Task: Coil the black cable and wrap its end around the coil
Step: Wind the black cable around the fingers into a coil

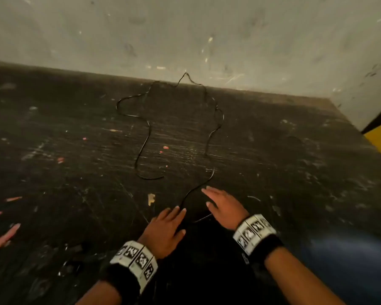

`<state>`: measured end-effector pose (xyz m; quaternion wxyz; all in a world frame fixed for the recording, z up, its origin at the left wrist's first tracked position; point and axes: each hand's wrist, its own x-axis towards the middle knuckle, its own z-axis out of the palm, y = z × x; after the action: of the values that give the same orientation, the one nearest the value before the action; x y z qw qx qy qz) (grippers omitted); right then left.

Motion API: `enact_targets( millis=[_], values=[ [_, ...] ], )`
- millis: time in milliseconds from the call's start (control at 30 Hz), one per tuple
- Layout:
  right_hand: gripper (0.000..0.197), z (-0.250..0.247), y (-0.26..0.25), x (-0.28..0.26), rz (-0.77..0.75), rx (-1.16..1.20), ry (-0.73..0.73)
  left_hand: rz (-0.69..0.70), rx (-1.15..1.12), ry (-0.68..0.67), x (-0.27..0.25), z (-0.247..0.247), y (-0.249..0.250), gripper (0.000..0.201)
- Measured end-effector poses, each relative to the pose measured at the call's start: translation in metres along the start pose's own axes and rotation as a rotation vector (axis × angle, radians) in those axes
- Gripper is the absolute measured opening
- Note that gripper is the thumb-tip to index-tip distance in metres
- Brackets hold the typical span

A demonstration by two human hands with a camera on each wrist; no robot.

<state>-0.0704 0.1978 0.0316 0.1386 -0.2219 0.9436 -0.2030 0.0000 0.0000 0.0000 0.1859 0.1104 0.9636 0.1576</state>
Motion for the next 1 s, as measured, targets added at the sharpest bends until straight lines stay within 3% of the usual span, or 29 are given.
enact_targets(
  millis=[200, 433, 500, 600, 667, 767, 1000],
  values=[
    [0.056, 0.015, 0.000, 0.070, -0.180, -0.318, -0.206, -0.075, 0.151, -0.136, 0.019, 0.006, 0.002, 0.061],
    [0.025, 0.033, -0.003, 0.087, -0.267, -0.508, -0.130, -0.091, 0.086, -0.051, 0.017, 0.023, -0.007, 0.061],
    [0.023, 0.031, -0.004, 0.084, -0.252, -0.468, -0.133, -0.122, -0.160, 0.038, 0.017, 0.025, -0.009, 0.062],
    [0.021, 0.013, -0.015, 0.072, -0.193, -0.296, -0.066, -0.221, -0.868, 0.187, 0.015, 0.020, -0.013, 0.066],
    [0.018, -0.003, -0.026, 0.060, -0.184, -0.175, 0.014, -0.210, -1.235, 0.248, 0.014, 0.010, -0.010, 0.047],
    [0.014, -0.031, -0.048, 0.041, -0.162, -0.089, 0.109, -0.064, -1.471, 0.249, -0.003, -0.022, 0.001, 0.021],
    [0.010, -0.086, -0.079, 0.000, -0.120, 0.010, 0.364, 0.353, -1.839, 0.074, -0.057, -0.093, 0.030, 0.033]
  ],
)
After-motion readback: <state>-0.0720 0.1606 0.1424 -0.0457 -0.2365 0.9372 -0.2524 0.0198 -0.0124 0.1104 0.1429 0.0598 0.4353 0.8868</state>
